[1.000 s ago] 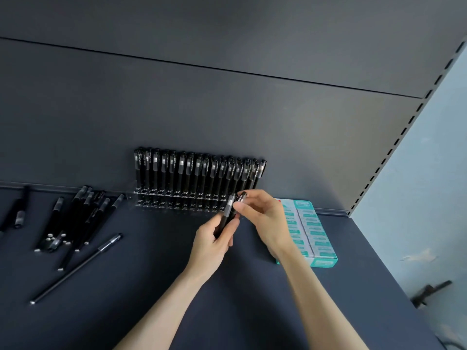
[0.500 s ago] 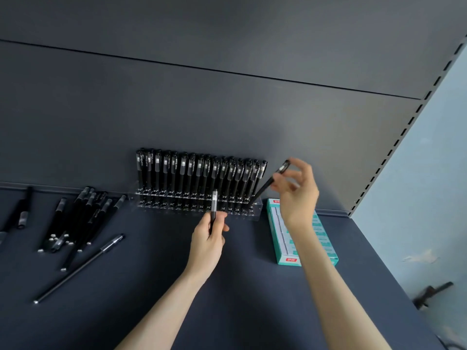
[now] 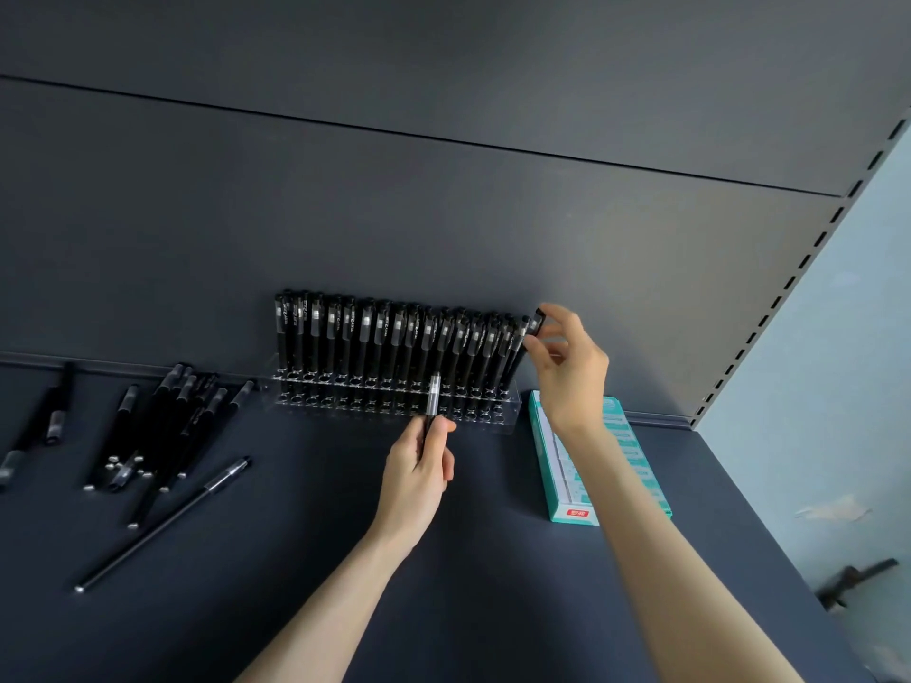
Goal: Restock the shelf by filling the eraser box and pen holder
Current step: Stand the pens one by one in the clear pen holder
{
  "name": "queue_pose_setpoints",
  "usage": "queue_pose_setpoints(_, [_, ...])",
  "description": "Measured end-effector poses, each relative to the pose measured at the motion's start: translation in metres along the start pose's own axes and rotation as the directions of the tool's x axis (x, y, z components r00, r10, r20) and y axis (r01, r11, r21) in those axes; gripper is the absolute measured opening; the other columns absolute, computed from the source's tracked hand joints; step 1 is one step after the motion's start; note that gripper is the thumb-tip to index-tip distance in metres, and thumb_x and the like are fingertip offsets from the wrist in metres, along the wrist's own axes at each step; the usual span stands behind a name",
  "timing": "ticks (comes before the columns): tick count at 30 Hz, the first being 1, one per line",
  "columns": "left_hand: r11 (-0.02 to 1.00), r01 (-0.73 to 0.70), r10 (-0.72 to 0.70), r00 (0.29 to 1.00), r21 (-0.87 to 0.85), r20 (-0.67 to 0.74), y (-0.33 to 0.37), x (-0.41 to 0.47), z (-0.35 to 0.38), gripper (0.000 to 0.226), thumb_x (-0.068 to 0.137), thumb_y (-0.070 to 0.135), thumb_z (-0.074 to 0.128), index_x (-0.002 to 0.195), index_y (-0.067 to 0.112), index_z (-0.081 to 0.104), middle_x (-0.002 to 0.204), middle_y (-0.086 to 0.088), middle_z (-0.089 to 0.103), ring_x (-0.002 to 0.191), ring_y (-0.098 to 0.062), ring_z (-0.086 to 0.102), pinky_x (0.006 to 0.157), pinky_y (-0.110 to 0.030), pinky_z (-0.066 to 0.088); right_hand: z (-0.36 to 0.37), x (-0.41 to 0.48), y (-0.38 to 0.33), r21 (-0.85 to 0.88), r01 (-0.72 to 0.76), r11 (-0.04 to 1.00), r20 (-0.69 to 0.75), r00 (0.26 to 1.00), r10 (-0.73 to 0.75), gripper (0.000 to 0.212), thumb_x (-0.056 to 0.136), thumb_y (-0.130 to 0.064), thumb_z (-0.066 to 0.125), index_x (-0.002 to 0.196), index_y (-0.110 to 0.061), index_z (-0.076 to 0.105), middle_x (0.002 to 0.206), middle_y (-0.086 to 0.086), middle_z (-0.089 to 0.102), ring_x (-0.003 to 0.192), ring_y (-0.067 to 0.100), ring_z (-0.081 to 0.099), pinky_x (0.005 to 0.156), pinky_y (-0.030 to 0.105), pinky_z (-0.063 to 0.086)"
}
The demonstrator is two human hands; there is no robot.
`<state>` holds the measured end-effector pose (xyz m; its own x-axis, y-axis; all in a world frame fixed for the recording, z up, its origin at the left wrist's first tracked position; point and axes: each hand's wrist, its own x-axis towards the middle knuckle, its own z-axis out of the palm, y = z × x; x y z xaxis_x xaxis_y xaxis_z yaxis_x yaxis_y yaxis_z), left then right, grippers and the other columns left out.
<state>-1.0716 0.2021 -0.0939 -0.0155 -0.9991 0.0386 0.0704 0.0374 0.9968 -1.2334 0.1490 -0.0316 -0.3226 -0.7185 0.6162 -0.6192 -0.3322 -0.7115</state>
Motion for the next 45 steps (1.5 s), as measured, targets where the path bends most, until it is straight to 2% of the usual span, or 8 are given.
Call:
queue_pose_setpoints(3, [1.0,-0.003,0.003,1.0,-0.003,0.011,0.0,0.0,0.0,0.024,0.1,0.029,0.043,0.093,0.012,0.059,0.054,0.001,0.043,0.042,-0.004,0.034,0.04,-0.014,0.027,0.006,-0.006,0.008,-0.07,0.081,0.994,0.019,0.997,-0.08,0.029,0.085,-0.002,0.064,0.113,-0.009,0.064,0.089,0.006,0.064,0.077,0.021,0.062,0.078,0.039,0.053])
queue_pose_setpoints(7, [1.0,0.017,-0.016,1.0,-0.023,0.018,0.0,0.0,0.0,0.024,0.1,0.028,0.043,0.095,0.011,0.06,0.056,-0.001,0.044,0.042,-0.004,0.035,0.04,-0.013,0.027,0.01,-0.01,0.012,-0.089,0.065,0.994,0.014,0.998,-0.064,0.029,0.085,-0.003,0.064,0.113,-0.01,0.065,0.09,0.009,0.064,0.078,0.025,0.063,0.076,0.046,0.053])
queue_pose_setpoints(10, [0.999,0.025,-0.025,0.999,-0.031,0.025,0.001,0.0,0.0,0.023,0.099,0.027,0.044,0.095,0.011,0.06,0.059,-0.002,0.044,0.044,-0.004,0.036,0.04,-0.012,0.028,0.008,-0.012,0.009,-0.109,0.046,0.993,0.002,0.999,-0.046,0.031,0.085,-0.005,0.064,0.116,-0.012,0.063,0.093,0.006,0.062,0.074,0.019,0.061,0.075,0.042,0.054])
queue_pose_setpoints(15, [0.998,-0.063,0.062,0.994,0.011,0.085,0.005,-0.007,0.001,0.021,0.1,0.024,0.044,0.096,0.011,0.06,0.057,-0.001,0.042,0.045,-0.004,0.035,0.042,-0.013,0.028,0.0,-0.035,-0.015,0.094,-0.071,0.993,0.043,0.997,0.068,0.016,0.086,-0.016,0.067,0.102,-0.016,0.064,0.081,-0.004,0.061,0.067,-0.001,0.054,0.065,0.009,0.041])
queue_pose_setpoints(20, [0.99,-0.126,0.117,0.984,0.062,0.132,0.015,-0.011,-0.005,0.025,0.098,0.025,0.047,0.095,0.003,0.059,0.056,0.001,0.042,0.053,-0.011,0.036,0.05,-0.02,0.03,0.006,-0.05,-0.039,0.349,-0.255,0.902,0.393,0.914,0.106,0.018,0.081,-0.013,0.071,0.094,-0.024,0.065,0.076,-0.006,0.068,0.069,0.002,0.061,0.068,0.013,0.046])
queue_pose_setpoints(31, [0.976,-0.173,0.164,0.983,0.132,0.078,0.024,-0.004,-0.108,0.009,0.091,0.008,0.06,0.095,0.013,0.066,0.075,-0.006,0.068,0.063,-0.016,0.064,0.062,-0.027,0.053,0.073,-0.065,-0.085,0.437,-0.281,0.854,0.447,0.892,0.065,0.034,0.084,-0.009,0.068,0.115,-0.023,0.059,0.077,-0.002,0.063,0.074,0.016,0.064,0.077,0.029,0.055])
queue_pose_setpoints(39, [0.859,-0.272,0.322,0.946,0.433,-0.043,0.02,0.049,-0.192,0.026,0.082,0.016,0.072,0.107,0.018,0.064,0.105,0.005,0.058,0.097,-0.009,0.057,0.078,-0.022,0.049,0.133,-0.06,-0.122,0.265,-0.118,0.957,0.144,0.986,0.082,0.034,0.087,-0.007,0.064,0.116,-0.017,0.052,0.084,-0.004,0.06,0.079,0.016,0.062,0.074,0.024,0.051])
queue_pose_setpoints(45, [0.8,-0.293,0.283,0.954,0.524,0.1,0.021,0.092,-0.221,0.056,0.08,0.017,0.075,0.13,0.006,0.052,0.125,-0.006,0.051,0.109,-0.011,0.051,0.09,-0.019,0.04,0.153,-0.053,-0.141,0.198,0.025,0.98,-0.032,0.999,-0.019,0.032,0.087,-0.003,0.063,0.116,-0.014,0.057,0.083,-0.012,0.058,0.072,0.012,0.062,0.067,0.008,0.044])
